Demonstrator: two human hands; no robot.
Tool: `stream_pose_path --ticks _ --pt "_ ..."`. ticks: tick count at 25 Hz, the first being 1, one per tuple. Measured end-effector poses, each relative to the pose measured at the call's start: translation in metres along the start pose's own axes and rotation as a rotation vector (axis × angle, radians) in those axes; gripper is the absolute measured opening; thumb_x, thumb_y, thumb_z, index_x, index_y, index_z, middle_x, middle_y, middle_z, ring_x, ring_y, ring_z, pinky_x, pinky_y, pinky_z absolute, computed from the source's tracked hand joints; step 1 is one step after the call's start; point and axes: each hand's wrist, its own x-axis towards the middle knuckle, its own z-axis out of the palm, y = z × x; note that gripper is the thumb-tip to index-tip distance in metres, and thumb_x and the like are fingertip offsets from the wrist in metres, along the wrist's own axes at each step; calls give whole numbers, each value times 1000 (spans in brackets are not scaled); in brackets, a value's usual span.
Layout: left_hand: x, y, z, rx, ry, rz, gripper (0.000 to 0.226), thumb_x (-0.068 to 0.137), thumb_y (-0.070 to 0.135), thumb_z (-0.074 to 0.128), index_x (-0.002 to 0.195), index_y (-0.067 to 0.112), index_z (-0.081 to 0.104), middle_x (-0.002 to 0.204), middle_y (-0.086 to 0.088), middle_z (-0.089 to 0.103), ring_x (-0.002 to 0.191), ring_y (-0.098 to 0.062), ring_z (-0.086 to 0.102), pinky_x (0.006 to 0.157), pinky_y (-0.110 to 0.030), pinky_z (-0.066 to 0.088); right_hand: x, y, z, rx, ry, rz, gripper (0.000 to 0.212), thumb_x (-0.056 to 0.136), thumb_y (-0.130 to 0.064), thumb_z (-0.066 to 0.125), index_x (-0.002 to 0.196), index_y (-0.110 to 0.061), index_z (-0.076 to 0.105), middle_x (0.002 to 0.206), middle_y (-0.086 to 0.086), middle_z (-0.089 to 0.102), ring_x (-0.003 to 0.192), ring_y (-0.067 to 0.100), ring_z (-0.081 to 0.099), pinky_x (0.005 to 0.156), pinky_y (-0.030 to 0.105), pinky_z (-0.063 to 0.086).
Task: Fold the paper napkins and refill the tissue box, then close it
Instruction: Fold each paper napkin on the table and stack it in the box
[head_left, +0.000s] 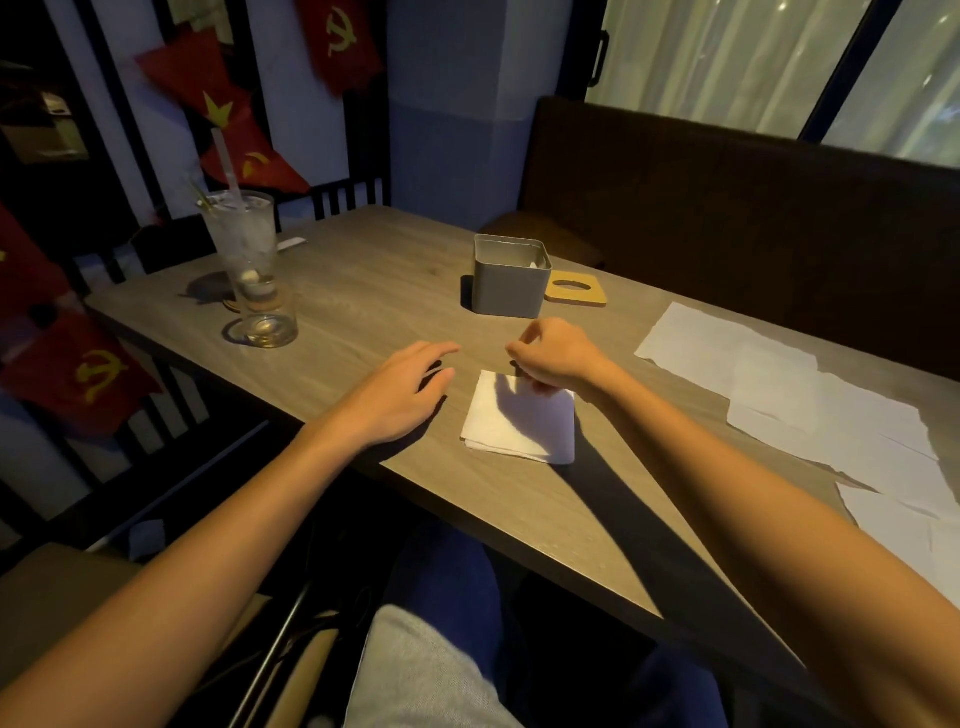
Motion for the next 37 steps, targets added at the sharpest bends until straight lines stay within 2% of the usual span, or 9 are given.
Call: stream_pose_path --ticks 3,7,13,19,21,24,28,32,37 --pt "10 17 12 -3 -42 24 50 105 42 44 153 30 37 157 6 40 141 -14 40 114 -42 39 -5 21 -3 -144 117 -21 25 97 -24 57 118 -11 60 115 10 67 93 20 64 76 28 56" --pt "27 35 21 -45 -136 13 51 104 43 47 152 30 39 157 5 40 141 -17 41 113 -40 40 -16 44 -5 -245 12 -12 26 98 -27 59 120 -14 62 120 6 66 93 16 58 75 24 50" --pt "36 41 22 -28 -134 23 41 100 36 58 139 25 56 126 1 59 105 -11 56 87 -23 51 -21 56 -14 -174 -5 27 31 92 -25 69 121 -15 62 111 3 62 94 16 58 75 24 50" --pt "34 42 23 15 -120 21 51 93 40 68 141 31 53 140 4 48 126 -16 45 105 -38 45 -22 53 -11 -108 -3 3 33 89 -12 72 119 -18 63 115 4 63 93 15 60 73 20 50" --pt "35 42 25 32 -164 13 50 92 46 68 138 31 55 134 5 56 119 -14 51 106 -43 45 -24 54 -10 -64 29 10 30 90 -7 70 117 -18 63 116 5 64 95 16 61 76 22 53" --pt "39 44 28 38 -204 -3 41 91 46 68 128 29 63 105 8 64 97 -12 58 93 -38 51 -29 53 -14 -6 52 94 12 92 -18 69 101 -19 61 104 6 67 86 18 64 71 25 57" --pt "44 50 31 -36 -241 -2 16 92 34 71 101 23 76 88 9 66 82 -11 58 65 -20 43 -40 47 -22 -159 -149 190 22 87 -39 73 91 -20 62 82 -1 63 69 14 62 50 15 49" --pt "47 55 34 -103 -200 -10 12 92 31 70 97 22 75 92 6 69 90 -13 63 73 -25 53 -41 41 -23 -78 -260 163 18 87 -19 75 103 -18 68 98 1 66 82 17 64 62 17 56" --pt "51 70 32 11 -392 78 39 94 35 68 131 31 60 127 6 51 114 -12 50 97 -30 48 -41 41 -22 -32 -236 117 26 84 -14 77 107 -21 65 103 0 63 87 20 63 64 17 55"
